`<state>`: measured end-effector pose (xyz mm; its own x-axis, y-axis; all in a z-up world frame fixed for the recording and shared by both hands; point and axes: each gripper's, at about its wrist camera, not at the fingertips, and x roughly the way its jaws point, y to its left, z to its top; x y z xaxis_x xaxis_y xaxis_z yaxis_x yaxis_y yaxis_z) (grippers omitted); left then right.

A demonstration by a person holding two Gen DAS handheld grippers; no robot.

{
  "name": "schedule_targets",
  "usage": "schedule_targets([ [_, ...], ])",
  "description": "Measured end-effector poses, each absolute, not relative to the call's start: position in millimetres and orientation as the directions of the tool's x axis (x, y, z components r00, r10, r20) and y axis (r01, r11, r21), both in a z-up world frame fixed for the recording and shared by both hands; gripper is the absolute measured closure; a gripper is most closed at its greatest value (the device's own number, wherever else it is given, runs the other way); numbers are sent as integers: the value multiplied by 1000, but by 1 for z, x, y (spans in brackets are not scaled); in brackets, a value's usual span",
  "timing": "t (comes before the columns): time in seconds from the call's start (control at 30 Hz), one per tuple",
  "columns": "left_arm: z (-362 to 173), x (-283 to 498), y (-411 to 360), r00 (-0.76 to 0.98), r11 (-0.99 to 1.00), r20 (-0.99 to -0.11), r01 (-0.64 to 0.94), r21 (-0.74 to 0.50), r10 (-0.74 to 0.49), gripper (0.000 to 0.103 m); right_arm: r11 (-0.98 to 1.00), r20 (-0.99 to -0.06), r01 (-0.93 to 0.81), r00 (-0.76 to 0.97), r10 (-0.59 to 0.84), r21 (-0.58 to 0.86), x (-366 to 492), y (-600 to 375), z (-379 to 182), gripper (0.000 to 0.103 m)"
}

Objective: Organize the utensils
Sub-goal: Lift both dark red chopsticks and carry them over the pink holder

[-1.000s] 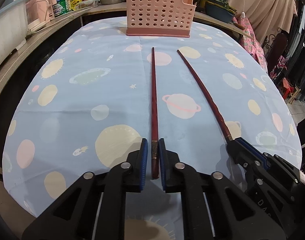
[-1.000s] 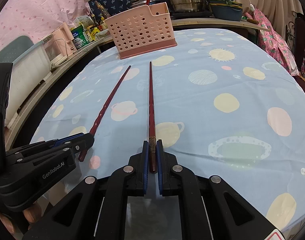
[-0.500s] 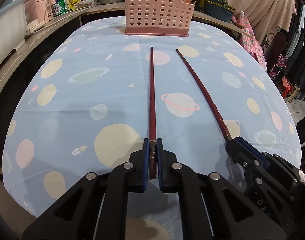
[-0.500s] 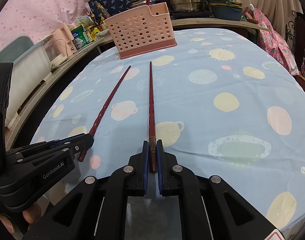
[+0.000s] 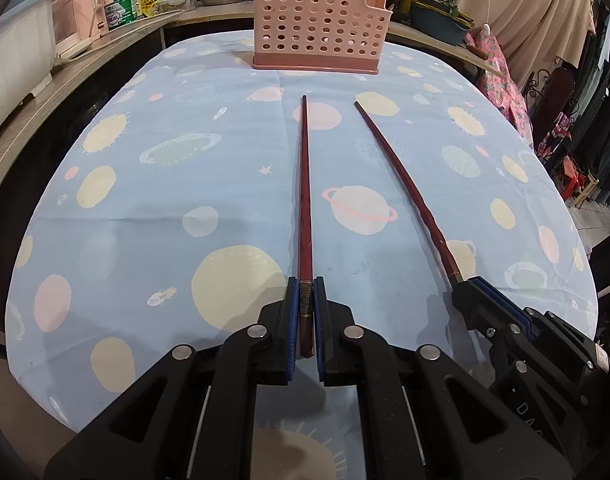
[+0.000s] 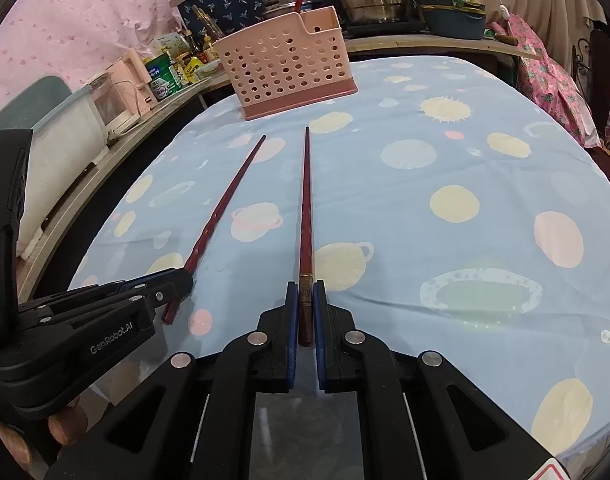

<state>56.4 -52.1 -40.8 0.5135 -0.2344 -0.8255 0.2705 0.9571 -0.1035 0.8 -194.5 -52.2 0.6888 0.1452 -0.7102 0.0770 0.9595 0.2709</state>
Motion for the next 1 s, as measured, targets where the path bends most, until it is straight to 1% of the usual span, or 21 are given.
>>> schedule_targets([
  [0.2,-32,55,-51,523,956,-817,270,-112,-243,96,958,-691,69,708,150,278,-2,-196,-41,96],
  [0.5,-5,56,-43,554,953,-788,270,-135,-269,96,954,-647,60,747,153,295,-4,-202,-13,96],
  [0.77,41,66,-31,628,952,-721,260,-163,-295,96,942,-587,49,792,166,332,3,-215,23,96],
  [1.0,82,86,-25,697,953,-651,255,-164,-299,96,943,-510,27,846,154,331,18,-227,63,96],
])
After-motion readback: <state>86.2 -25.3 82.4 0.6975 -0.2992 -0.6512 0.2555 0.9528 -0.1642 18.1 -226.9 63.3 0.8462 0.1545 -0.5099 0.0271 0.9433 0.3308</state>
